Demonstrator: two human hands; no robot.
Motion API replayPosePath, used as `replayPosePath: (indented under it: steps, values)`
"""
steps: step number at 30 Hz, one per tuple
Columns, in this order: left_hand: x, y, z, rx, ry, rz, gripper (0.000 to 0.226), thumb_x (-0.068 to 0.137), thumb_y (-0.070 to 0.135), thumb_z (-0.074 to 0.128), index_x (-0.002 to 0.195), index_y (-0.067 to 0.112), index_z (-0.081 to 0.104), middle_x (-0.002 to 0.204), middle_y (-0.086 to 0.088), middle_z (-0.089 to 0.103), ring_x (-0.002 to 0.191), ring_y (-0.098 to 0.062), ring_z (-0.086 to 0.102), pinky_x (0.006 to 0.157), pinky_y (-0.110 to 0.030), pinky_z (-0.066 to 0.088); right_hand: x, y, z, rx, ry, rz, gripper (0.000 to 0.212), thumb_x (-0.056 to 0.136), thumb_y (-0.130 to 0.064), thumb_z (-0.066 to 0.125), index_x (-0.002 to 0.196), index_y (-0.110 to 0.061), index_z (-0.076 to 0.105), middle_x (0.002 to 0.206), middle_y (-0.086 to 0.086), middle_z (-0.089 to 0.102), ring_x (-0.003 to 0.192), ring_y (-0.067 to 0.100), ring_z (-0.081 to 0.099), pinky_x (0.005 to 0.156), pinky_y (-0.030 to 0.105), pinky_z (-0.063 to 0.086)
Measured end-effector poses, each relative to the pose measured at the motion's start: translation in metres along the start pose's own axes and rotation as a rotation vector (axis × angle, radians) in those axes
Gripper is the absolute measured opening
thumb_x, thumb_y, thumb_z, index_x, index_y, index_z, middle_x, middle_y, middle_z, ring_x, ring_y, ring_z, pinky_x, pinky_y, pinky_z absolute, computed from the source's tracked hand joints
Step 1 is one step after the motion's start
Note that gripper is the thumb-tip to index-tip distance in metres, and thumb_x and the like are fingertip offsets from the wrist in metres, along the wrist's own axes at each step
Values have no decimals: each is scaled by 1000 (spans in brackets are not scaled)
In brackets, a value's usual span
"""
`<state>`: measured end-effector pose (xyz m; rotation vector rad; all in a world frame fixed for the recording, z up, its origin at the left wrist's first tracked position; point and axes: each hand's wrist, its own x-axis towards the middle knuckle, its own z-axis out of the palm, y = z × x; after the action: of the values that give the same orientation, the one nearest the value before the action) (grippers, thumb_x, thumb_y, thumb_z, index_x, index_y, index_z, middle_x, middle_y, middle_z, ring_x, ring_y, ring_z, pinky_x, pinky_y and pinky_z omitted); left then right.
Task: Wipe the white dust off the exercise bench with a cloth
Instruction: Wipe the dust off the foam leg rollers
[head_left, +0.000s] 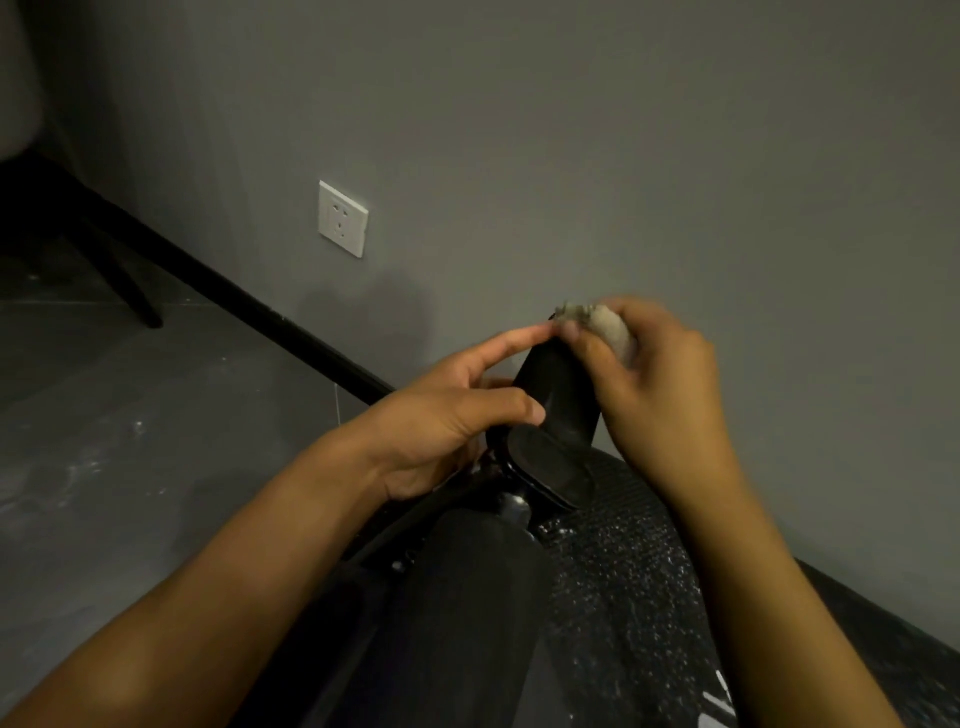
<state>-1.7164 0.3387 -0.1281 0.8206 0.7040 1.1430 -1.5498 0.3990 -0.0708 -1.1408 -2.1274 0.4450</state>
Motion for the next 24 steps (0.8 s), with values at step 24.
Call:
replayPosePath:
  steps: [24]
  values:
    - [-6, 14, 7, 245, 83, -33, 62, 90, 5, 71, 136, 45, 60, 104, -9, 74, 86, -24, 72, 72, -37, 55, 9, 0, 1, -80, 57, 26, 5, 96, -30, 65, 92, -27, 64, 84, -8, 63, 77, 10, 59, 63, 11, 39]
